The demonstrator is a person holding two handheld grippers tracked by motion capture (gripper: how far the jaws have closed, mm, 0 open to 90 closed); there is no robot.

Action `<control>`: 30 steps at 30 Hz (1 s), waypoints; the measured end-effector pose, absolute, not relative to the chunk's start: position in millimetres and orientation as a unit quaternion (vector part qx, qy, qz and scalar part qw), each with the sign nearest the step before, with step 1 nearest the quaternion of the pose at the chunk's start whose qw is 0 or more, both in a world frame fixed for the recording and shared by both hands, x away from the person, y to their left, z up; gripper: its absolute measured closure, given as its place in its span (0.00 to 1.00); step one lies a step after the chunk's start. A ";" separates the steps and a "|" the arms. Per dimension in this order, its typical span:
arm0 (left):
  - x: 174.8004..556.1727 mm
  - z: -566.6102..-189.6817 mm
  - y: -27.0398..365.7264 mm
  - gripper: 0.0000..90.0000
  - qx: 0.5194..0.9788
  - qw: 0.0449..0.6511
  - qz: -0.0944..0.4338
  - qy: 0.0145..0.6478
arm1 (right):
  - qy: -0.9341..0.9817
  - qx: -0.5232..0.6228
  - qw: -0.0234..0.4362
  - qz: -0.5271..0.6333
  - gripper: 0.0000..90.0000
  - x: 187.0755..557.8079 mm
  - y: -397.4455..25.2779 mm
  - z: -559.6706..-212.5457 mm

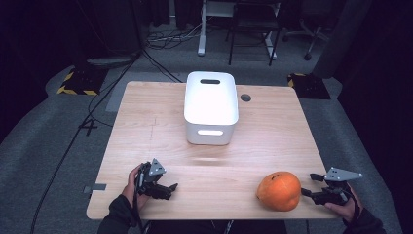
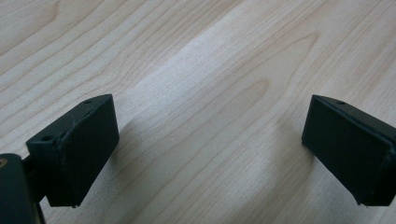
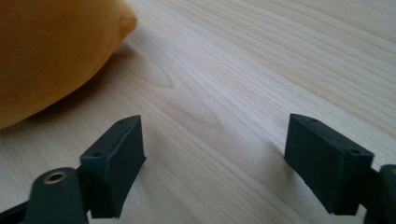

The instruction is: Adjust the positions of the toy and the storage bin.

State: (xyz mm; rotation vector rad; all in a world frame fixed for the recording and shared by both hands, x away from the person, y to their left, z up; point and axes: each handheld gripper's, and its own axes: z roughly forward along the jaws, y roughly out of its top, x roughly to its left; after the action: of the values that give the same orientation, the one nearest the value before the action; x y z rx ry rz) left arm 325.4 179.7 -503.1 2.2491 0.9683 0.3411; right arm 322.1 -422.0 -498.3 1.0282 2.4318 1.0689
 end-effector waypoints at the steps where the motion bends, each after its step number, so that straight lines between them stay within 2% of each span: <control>1: 324.0 -503.1 179.8 0.05 0.861 0.328 0.126 0.369 | 0.847 0.350 0.149 0.371 0.22 320.8 -421.2 -497.8; 16: 319.7 -503.2 179.0 0.05 0.856 0.327 0.134 0.376 | 0.861 0.270 0.145 0.405 0.24 290.5 -405.4 -467.9; 30: 320.5 -503.4 179.1 0.05 0.858 0.328 0.129 0.375 | 0.856 0.222 0.138 0.446 0.22 287.7 -384.8 -431.1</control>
State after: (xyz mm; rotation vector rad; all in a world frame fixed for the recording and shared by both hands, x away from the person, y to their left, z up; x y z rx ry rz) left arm 320.5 179.1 -503.4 2.2451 0.9807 0.3378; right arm 287.7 -384.8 -431.1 0.6423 2.4775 1.2890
